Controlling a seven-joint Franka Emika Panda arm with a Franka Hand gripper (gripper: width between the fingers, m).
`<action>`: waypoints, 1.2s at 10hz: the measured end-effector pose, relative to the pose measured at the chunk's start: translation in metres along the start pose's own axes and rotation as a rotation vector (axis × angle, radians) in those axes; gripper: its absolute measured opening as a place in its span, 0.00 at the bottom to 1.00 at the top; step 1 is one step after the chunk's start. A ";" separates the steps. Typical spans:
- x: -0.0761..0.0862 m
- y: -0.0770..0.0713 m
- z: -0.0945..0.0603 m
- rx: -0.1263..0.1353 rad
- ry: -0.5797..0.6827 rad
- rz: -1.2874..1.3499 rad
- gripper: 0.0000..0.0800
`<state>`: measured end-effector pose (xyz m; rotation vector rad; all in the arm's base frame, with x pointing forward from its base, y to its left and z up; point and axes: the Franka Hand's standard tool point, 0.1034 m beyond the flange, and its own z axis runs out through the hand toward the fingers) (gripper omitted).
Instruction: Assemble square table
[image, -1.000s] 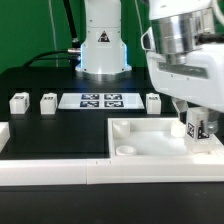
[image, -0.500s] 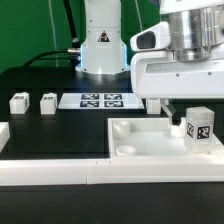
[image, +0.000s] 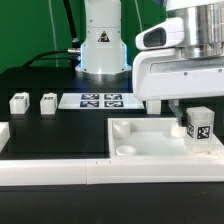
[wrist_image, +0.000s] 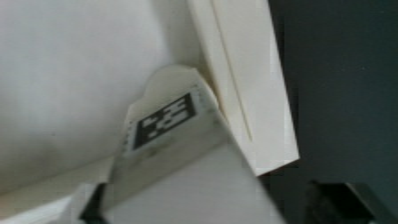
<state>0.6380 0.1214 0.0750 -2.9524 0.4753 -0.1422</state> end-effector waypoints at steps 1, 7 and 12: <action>0.001 0.003 0.000 -0.004 0.001 0.055 0.42; 0.001 0.016 0.002 0.010 -0.026 0.739 0.38; -0.004 0.021 0.003 0.050 -0.064 1.314 0.38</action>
Offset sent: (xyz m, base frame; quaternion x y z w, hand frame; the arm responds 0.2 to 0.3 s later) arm 0.0000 0.0000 0.0000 0.0000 0.0000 0.1938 0.9810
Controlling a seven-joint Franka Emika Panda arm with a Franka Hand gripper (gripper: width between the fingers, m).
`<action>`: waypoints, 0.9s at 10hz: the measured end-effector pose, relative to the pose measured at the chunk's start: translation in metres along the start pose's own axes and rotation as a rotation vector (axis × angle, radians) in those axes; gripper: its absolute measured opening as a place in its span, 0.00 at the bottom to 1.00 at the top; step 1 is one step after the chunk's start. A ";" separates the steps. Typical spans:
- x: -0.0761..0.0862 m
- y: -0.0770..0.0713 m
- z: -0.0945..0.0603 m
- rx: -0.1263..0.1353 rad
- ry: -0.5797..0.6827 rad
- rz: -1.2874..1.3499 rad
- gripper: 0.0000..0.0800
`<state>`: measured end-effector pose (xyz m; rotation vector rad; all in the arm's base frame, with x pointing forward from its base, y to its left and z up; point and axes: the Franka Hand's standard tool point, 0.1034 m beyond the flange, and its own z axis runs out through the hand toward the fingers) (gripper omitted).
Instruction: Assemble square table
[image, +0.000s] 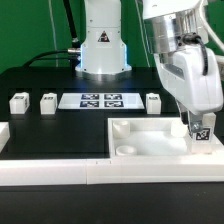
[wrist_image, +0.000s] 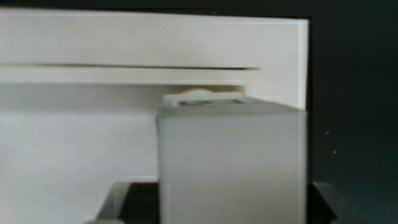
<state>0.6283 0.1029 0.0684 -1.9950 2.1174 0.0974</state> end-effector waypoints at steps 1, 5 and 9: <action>0.000 0.001 0.000 -0.001 0.000 0.066 0.38; -0.001 0.002 0.002 -0.003 -0.018 0.325 0.38; -0.004 0.006 0.003 -0.046 -0.016 0.298 0.40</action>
Offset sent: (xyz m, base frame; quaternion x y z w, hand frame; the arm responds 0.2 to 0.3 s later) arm 0.0046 -0.0025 0.0014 0.0108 -0.0123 0.2184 0.9757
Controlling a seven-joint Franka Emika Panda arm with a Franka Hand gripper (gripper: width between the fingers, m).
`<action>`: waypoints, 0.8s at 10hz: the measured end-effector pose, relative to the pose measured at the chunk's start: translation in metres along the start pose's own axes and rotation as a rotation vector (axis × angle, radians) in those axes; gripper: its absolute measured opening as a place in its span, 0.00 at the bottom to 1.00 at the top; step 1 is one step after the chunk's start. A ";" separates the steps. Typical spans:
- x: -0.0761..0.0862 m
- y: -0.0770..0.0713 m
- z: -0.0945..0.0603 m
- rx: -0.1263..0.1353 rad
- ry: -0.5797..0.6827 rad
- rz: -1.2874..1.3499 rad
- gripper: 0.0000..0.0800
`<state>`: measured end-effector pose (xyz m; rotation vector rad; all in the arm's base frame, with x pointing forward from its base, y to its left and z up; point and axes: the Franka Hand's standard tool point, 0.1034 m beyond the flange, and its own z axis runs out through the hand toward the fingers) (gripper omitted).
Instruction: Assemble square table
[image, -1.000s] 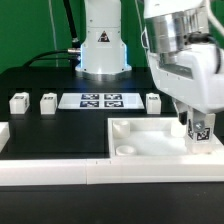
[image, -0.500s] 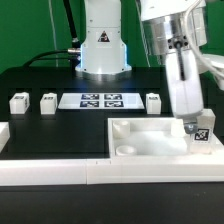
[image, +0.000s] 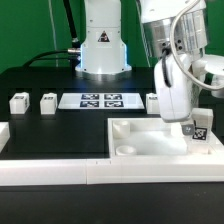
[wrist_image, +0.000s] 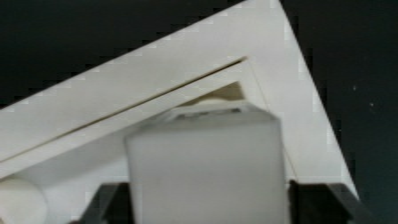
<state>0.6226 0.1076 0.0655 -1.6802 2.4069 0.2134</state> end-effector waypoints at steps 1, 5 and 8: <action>-0.005 0.003 0.000 -0.022 0.006 -0.075 0.63; -0.015 0.015 -0.001 -0.078 0.056 -0.486 0.80; -0.014 0.014 0.008 -0.118 0.088 -0.683 0.81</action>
Offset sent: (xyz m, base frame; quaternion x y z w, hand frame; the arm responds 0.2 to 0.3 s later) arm -0.0174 0.0122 0.0122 -0.0625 0.0505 -0.1976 0.9770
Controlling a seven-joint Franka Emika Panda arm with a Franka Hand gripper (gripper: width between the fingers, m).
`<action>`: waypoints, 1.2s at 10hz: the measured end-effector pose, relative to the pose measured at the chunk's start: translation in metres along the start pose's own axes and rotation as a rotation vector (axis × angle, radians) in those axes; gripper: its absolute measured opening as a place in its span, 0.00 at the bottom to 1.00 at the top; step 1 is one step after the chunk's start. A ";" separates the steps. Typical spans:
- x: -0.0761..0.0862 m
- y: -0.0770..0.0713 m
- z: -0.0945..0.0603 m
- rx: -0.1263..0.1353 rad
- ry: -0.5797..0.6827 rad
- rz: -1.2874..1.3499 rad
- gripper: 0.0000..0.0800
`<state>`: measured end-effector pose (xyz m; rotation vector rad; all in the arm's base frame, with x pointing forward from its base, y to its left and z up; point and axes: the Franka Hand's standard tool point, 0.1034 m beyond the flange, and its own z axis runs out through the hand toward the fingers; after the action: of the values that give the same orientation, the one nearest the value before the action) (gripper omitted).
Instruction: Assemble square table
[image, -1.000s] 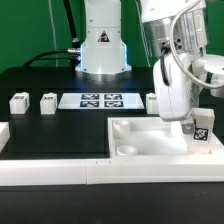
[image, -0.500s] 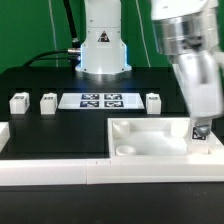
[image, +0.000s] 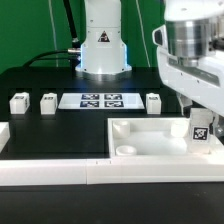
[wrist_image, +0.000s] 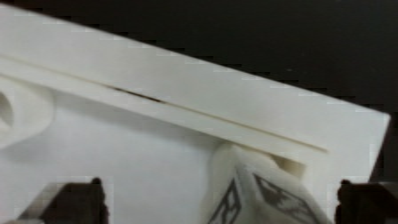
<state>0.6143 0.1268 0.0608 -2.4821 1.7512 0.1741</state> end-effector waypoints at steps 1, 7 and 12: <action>-0.004 -0.006 -0.001 0.001 0.017 -0.084 0.81; 0.003 -0.013 -0.005 0.029 0.055 -0.662 0.81; 0.010 -0.011 -0.003 0.036 0.067 -0.625 0.49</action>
Offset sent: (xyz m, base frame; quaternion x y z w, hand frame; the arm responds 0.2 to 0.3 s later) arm 0.0018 0.0048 0.0006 0.0348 0.0065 -0.2611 0.9647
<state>0.6278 0.1206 0.0625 -2.8823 0.9048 0.0067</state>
